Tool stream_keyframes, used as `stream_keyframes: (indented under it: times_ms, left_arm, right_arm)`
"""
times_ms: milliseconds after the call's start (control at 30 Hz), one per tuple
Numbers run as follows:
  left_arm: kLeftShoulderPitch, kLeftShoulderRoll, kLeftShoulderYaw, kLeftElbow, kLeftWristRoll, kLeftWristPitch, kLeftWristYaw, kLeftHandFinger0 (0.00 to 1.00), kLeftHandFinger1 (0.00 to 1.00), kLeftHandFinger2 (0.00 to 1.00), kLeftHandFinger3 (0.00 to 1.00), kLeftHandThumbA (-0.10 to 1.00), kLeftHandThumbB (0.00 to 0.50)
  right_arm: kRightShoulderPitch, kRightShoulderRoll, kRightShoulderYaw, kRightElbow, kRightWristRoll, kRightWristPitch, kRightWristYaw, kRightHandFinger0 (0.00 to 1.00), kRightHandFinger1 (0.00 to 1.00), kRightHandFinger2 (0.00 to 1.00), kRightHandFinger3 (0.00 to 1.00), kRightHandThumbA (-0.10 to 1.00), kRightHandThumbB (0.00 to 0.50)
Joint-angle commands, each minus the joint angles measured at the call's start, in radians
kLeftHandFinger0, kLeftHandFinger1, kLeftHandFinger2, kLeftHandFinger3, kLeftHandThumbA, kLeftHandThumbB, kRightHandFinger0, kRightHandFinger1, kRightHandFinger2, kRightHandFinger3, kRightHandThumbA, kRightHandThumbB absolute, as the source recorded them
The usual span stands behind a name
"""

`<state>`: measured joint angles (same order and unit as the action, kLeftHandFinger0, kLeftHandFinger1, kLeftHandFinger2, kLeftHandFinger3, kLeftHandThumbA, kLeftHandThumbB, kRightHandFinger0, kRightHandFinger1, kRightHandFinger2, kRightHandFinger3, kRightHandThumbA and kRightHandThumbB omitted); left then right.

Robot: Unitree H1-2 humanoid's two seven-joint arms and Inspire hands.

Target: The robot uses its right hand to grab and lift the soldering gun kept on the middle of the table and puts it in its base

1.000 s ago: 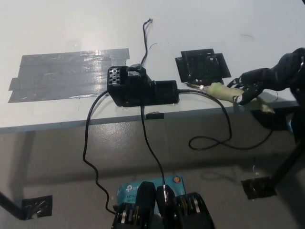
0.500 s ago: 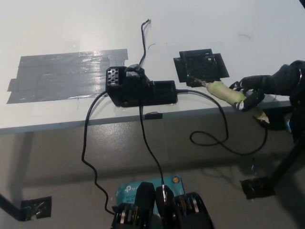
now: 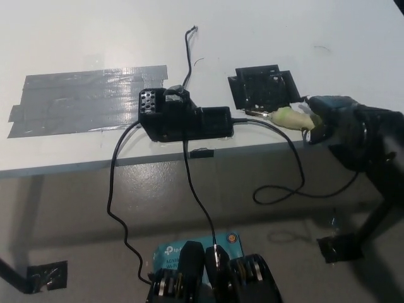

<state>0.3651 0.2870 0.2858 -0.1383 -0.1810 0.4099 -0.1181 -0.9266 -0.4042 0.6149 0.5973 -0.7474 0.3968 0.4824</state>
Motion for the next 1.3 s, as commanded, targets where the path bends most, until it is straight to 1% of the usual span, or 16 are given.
stream_keyframes:
  times_ms: [0, 167, 300, 533, 633, 767, 800, 867, 900, 967, 1000, 1033, 1133, 1167, 1233, 1267]
  left_arm:
    - [0.02, 0.008, 0.002, -0.025, 0.018, -0.053, 0.005, 1.0, 1.0, 1.0, 1.0, 1.0, 0.385]
    - [0.016, 0.015, -0.008, -0.013, 0.038, -0.072, 0.002, 1.0, 1.0, 1.0, 1.0, 1.0, 0.402]
    - [0.008, 0.016, -0.012, -0.012, 0.042, -0.079, 0.0, 1.0, 1.0, 1.0, 1.0, 1.0, 0.396]
    - [0.005, 0.026, -0.027, -0.03, 0.044, -0.059, -0.014, 1.0, 1.0, 1.0, 1.0, 1.0, 0.361]
    - [0.0, 0.034, -0.035, -0.035, 0.054, -0.06, -0.015, 1.0, 1.0, 1.0, 1.0, 1.0, 0.449]
    - [-0.006, 0.038, -0.041, -0.04, 0.054, -0.048, -0.016, 1.0, 1.0, 1.0, 1.0, 1.0, 0.445]
    - [-0.007, 0.041, -0.041, -0.042, 0.054, -0.046, -0.016, 1.0, 1.0, 1.0, 1.0, 1.0, 0.451]
    - [-0.011, 0.045, -0.041, -0.047, 0.056, -0.032, -0.013, 1.0, 1.0, 1.0, 1.0, 1.0, 0.392]
    - [-0.013, 0.048, -0.042, -0.051, 0.052, -0.017, -0.016, 1.0, 1.0, 1.0, 1.0, 1.0, 0.403]
    - [-0.018, 0.057, -0.05, -0.036, 0.053, -0.038, -0.028, 1.0, 1.0, 1.0, 1.0, 1.0, 0.454]
    - [-0.02, 0.058, -0.052, -0.03, 0.053, -0.042, -0.03, 1.0, 1.0, 1.0, 1.0, 1.0, 0.457]
    - [-0.026, 0.066, -0.06, -0.03, 0.057, -0.037, -0.032, 1.0, 1.0, 1.0, 1.0, 1.0, 0.462]
    - [-0.029, 0.077, -0.067, -0.026, 0.055, -0.046, -0.039, 1.0, 1.0, 1.0, 1.0, 1.0, 0.483]
    - [-0.035, 0.079, -0.067, -0.023, 0.056, -0.041, -0.036, 1.0, 1.0, 1.0, 1.0, 1.0, 0.421]
    - [-0.039, 0.084, -0.073, -0.022, 0.062, -0.045, -0.039, 1.0, 1.0, 1.0, 1.0, 1.0, 0.43]
    - [-0.04, 0.088, -0.075, -0.018, 0.058, -0.047, -0.045, 1.0, 1.0, 1.0, 1.0, 1.0, 0.447]
  right_arm:
    - [-0.017, -0.01, 0.028, 0.02, -0.125, 0.005, -0.168, 1.0, 1.0, 1.0, 1.0, 0.23, 0.341]
    - [-0.002, -0.018, 0.037, 0.028, -0.148, 0.025, -0.174, 1.0, 1.0, 1.0, 1.0, 0.16, 0.281]
    - [0.004, -0.027, 0.041, 0.033, -0.158, 0.021, -0.148, 1.0, 1.0, 1.0, 1.0, 0.18, 0.282]
    - [0.002, -0.031, 0.048, 0.097, -0.133, 0.055, -0.023, 1.0, 1.0, 0.99, 1.0, 0.22, 0.41]
    - [-0.005, -0.037, 0.047, 0.127, -0.105, 0.034, 0.038, 1.0, 1.0, 1.0, 1.0, 0.19, 0.454]
    - [-0.015, -0.047, 0.053, 0.142, -0.088, 0.042, 0.122, 1.0, 1.0, 1.0, 1.0, 0.09, 0.475]
    - [-0.017, -0.046, 0.047, 0.142, -0.082, 0.054, 0.134, 1.0, 0.97, 1.0, 1.0, 0.06, 0.489]
    - [-0.021, -0.046, 0.058, 0.148, -0.087, 0.04, 0.148, 0.99, 0.81, 1.0, 1.0, 0.02, 0.495]
    - [-0.015, -0.05, 0.076, 0.129, -0.104, 0.033, 0.158, 0.6, 0.49, 0.84, 1.0, 0.0, 0.495]
    - [-0.002, -0.057, 0.078, 0.105, -0.11, 0.032, 0.151, 0.27, 0.29, 0.71, 1.0, 0.01, 0.454]
    - [0.0, -0.059, 0.078, 0.101, -0.11, 0.032, 0.149, 0.18, 0.24, 0.66, 1.0, 0.01, 0.446]
    - [0.01, -0.063, 0.086, 0.095, -0.124, 0.022, 0.123, 0.0, 0.08, 0.47, 1.0, 0.02, 0.418]
    - [0.013, -0.067, 0.115, 0.112, -0.148, -0.03, 0.095, 0.01, 0.11, 0.45, 1.0, 0.02, 0.363]
    - [0.021, -0.072, 0.114, 0.1, -0.148, -0.041, 0.08, 0.0, 0.02, 0.34, 1.0, -0.08, 0.351]
    - [0.034, -0.082, 0.145, 0.101, -0.187, -0.092, 0.008, 0.0, 0.01, 0.15, 0.97, -0.07, 0.145]
    - [0.039, -0.084, 0.151, 0.103, -0.195, -0.104, -0.023, 0.0, 0.03, 0.12, 0.74, -0.07, 0.189]
